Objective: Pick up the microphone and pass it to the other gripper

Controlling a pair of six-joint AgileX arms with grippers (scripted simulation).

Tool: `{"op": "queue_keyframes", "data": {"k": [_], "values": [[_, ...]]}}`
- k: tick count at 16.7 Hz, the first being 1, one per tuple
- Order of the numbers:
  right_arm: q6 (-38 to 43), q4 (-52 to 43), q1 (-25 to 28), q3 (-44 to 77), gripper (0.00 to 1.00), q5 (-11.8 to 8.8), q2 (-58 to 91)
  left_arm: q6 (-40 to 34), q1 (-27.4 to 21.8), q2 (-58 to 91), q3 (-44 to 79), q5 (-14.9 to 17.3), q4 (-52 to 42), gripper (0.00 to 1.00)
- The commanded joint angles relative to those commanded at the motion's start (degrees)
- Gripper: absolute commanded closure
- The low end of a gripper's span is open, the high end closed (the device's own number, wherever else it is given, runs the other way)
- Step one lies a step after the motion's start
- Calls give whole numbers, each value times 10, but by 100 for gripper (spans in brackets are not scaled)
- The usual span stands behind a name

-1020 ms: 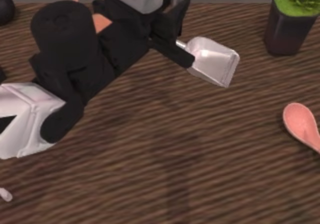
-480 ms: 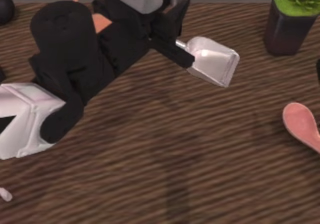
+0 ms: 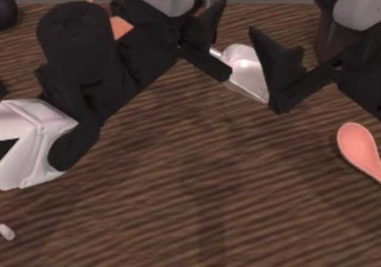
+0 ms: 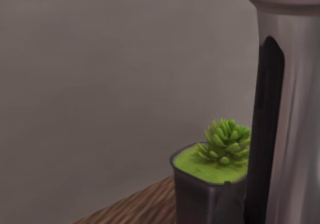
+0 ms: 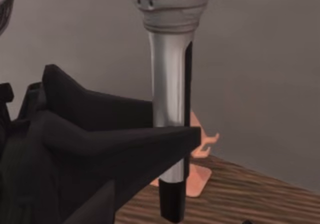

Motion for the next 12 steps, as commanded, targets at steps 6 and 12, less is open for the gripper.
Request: {"op": "queue_keyframes", "data": {"k": [6,12], "values": [[1,18,34,39,0,3,50,0,0,0,0,0,0,100],[1,29,32,73,0,1,91,0,0,0,0,0,0,100]]}}
